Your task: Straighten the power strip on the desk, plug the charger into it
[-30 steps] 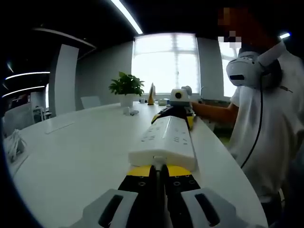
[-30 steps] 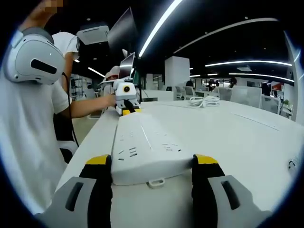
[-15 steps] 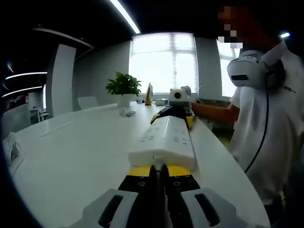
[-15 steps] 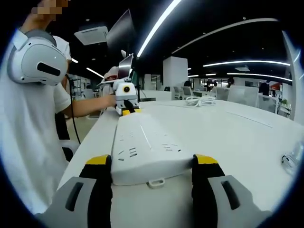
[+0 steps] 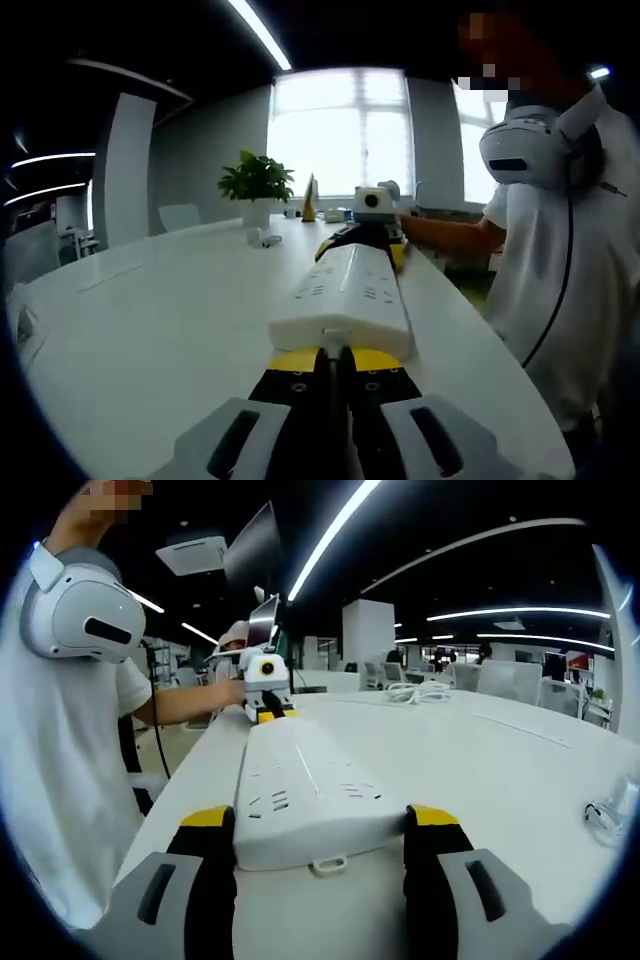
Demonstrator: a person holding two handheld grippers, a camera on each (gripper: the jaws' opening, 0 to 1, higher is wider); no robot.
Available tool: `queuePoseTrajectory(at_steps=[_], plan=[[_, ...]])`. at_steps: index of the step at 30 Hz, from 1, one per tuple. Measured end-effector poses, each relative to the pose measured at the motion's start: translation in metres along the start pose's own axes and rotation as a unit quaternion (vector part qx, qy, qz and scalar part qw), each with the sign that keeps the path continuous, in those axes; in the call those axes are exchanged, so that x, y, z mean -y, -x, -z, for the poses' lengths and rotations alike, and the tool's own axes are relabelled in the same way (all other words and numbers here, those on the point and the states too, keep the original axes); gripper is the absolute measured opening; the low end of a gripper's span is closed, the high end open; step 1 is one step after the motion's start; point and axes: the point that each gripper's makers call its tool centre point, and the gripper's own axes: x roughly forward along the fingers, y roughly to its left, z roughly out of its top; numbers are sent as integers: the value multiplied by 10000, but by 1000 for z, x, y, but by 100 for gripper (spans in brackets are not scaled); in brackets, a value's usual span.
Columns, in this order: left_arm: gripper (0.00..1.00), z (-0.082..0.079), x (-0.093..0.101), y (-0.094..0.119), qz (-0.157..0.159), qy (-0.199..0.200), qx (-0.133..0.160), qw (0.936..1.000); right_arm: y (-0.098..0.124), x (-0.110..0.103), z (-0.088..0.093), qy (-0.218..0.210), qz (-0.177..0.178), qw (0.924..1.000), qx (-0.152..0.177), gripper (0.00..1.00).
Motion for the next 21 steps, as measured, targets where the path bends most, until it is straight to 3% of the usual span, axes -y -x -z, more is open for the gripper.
queuePoseTrajectory(at_steps=[21], plan=[[11, -4, -7, -14, 151, -33, -71, 9999, 11, 15, 4, -9, 27, 10000, 0, 67]])
